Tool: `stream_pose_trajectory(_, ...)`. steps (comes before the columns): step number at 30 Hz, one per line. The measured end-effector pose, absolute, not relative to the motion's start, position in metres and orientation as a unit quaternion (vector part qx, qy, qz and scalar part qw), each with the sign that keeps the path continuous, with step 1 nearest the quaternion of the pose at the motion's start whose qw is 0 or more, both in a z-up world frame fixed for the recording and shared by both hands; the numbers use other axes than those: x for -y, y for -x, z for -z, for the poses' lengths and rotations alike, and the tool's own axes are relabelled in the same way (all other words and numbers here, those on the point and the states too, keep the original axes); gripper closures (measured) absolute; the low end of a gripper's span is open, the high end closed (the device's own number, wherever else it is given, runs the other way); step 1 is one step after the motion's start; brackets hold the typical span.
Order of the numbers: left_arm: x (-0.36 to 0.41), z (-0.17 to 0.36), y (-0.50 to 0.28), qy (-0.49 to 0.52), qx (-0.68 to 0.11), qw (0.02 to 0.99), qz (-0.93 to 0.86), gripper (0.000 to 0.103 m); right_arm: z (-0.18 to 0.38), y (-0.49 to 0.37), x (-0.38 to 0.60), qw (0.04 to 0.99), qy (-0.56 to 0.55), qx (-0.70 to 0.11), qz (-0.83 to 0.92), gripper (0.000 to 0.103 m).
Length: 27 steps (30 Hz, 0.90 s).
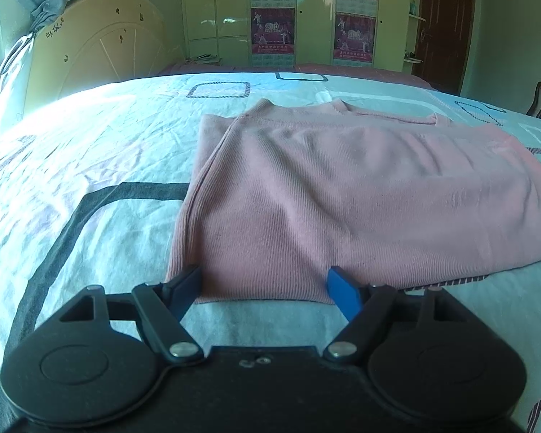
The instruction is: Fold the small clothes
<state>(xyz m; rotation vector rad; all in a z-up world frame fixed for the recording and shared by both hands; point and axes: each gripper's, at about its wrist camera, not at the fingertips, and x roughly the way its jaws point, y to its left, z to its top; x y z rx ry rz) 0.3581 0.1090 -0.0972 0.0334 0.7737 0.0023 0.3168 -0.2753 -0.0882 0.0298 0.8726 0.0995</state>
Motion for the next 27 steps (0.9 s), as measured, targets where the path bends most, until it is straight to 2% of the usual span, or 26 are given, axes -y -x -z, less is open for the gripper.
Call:
stream_pose_trajectory(3, -0.11, 0.094, -0.357, -0.02, -0.387, 0.922, 0.0, 0.026, 0.089, -0.317, 0.276, 0.905, -0.013, -0.422, -0.051, 0.072)
stream_pose_trajectory(6, -0.118, 0.083, -0.346, 0.019, -0.397, 0.918, -0.018, 0.028, 0.074, -0.311, 0.274, 0.91, -0.016, -0.41, -0.051, 0.072)
stream_pose_trajectory(11, -0.145, 0.082, -0.302, 0.151, -0.385, 0.91, -0.01, 0.033, 0.054, -0.275, 0.266, 0.927, -0.036, -0.36, -0.1, 0.072)
stream_pose_trajectory(12, -0.149, 0.083, -0.295, 0.182, -0.38, 0.907, -0.002, 0.041, 0.054, -0.27, 0.263, 0.926, -0.042, -0.359, -0.108, 0.085)
stream_pose_trajectory(13, -0.154, 0.085, -0.29, 0.218, -0.377, 0.9, 0.008, 0.055, 0.054, -0.266, 0.261, 0.924, -0.05, -0.361, -0.115, 0.091)
stream_pose_trajectory(14, -0.157, 0.087, -0.287, 0.249, -0.378, 0.891, 0.015, 0.058, 0.054, -0.264, 0.257, 0.922, -0.057, -0.363, -0.119, 0.093)
stream_pose_trajectory(20, -0.168, 0.105, -0.301, 0.352, -0.362, 0.863, 0.009, 0.059, 0.05, -0.259, 0.234, 0.917, -0.07, -0.367, -0.14, 0.093)
stream_pose_trajectory(27, -0.192, 0.125, -0.347, 0.442, -0.329, 0.835, 0.009, 0.061, 0.049, -0.306, 0.205, 0.91, -0.094, -0.378, -0.144, 0.093)
